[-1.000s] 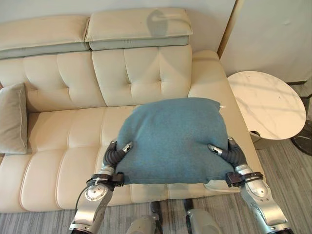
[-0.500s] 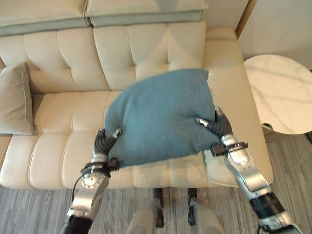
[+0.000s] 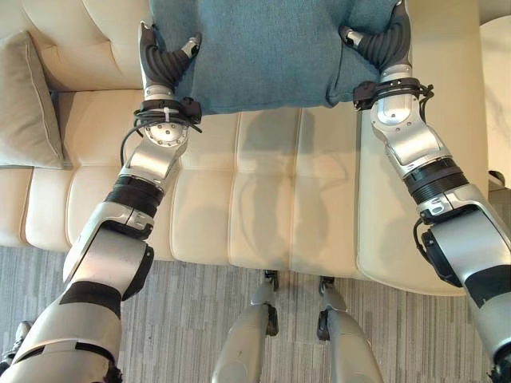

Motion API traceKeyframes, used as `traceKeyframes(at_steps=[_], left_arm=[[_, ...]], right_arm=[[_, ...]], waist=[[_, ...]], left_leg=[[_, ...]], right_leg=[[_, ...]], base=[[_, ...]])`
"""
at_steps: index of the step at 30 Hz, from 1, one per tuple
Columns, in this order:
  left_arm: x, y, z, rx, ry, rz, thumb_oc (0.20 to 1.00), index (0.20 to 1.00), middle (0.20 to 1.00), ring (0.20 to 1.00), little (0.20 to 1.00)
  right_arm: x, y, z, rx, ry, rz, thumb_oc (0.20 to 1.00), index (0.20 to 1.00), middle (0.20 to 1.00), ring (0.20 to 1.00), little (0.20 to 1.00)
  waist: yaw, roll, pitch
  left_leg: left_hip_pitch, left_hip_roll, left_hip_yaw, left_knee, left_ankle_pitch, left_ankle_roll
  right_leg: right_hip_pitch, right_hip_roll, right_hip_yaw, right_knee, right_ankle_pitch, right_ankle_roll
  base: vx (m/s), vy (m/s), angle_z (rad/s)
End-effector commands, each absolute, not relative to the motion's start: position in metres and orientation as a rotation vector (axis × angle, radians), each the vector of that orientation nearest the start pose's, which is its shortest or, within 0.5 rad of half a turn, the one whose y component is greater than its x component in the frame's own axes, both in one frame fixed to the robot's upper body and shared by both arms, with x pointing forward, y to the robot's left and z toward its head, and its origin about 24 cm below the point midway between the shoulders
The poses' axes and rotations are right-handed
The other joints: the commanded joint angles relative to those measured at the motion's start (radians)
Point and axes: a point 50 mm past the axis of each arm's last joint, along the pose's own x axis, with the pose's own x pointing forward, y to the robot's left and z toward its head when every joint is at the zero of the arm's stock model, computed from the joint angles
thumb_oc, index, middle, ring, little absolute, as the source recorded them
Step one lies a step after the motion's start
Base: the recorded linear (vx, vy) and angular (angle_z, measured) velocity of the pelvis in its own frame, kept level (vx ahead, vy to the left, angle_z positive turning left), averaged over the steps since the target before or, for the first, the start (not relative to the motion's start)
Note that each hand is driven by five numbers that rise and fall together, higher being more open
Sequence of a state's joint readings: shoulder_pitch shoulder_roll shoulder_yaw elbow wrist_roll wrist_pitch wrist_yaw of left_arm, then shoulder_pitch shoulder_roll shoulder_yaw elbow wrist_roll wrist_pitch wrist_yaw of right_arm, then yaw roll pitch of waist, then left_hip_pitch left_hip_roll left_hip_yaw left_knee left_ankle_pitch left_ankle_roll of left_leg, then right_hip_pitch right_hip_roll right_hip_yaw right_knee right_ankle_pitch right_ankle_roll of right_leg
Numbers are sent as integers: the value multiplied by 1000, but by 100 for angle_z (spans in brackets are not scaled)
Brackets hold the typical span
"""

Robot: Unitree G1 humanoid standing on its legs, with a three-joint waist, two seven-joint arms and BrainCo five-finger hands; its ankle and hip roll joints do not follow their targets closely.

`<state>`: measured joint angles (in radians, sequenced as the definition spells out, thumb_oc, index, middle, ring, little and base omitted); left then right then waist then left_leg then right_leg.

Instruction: Pick up all the scattered cushions and arrange them neatly on the sofa.

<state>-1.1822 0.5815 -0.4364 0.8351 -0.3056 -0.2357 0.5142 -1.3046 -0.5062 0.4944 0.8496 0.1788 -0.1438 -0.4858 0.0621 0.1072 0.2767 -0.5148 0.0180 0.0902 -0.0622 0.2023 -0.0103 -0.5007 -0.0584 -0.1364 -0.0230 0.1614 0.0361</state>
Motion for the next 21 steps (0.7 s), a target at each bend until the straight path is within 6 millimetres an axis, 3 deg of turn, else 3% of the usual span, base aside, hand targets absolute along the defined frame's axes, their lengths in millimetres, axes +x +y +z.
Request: traceKeyframes(at_steps=[1,7,8,13,18,21], left_arm=[[386,194,355,344,-800,346,1000,1000,1000,1000,1000],[397,223,324,379,-631,373,1000,1000,1000,1000,1000],[401,233,303,365,-551,381,1000,1000,1000,1000,1000],[401,241,260,288,-452,362,1000,1000,1000,1000,1000],[382,247,245,265,-516,308,1000,1000,1000,1000,1000],[359,254,224,239,-547,268,1000,1000,1000,1000,1000]], right_arm=[[387,-125,371,-459,-836,-175,1000,1000,1000,1000,1000],[404,-154,342,-564,-650,-172,1000,1000,1000,1000,1000],[407,-168,331,-572,-594,-205,1000,1000,1000,1000,1000],[409,-183,310,-521,-536,-233,1000,1000,1000,1000,1000],[396,-208,296,-551,-558,-246,1000,1000,1000,1000,1000],[377,-226,274,-559,-577,-227,1000,1000,1000,1000,1000]], waist=[[11,-31,67],[6,-38,104],[2,-45,122],[0,-55,140],[-1,-51,146],[-5,-57,137]], left_leg=[[31,-57,-11,-25,-68,-62],[-52,-47,-17,-25,-34,-82],[-75,-41,-15,-25,-25,-89],[-89,-37,-18,-25,-17,-92],[-53,-37,-17,-25,-25,-95],[-3,-38,-12,-25,-40,-95]], right_leg=[[-46,-5,36,99,-116,76],[-116,2,9,95,-105,75],[-134,2,-2,98,-105,75],[-150,9,-12,107,-107,72],[-111,10,-14,96,-105,70],[-54,12,-16,75,-102,72]], base=[[-58,-87,9],[-57,-81,5],[-47,-61,2],[-41,-34,25],[-48,8,2],[-18,31,2]])
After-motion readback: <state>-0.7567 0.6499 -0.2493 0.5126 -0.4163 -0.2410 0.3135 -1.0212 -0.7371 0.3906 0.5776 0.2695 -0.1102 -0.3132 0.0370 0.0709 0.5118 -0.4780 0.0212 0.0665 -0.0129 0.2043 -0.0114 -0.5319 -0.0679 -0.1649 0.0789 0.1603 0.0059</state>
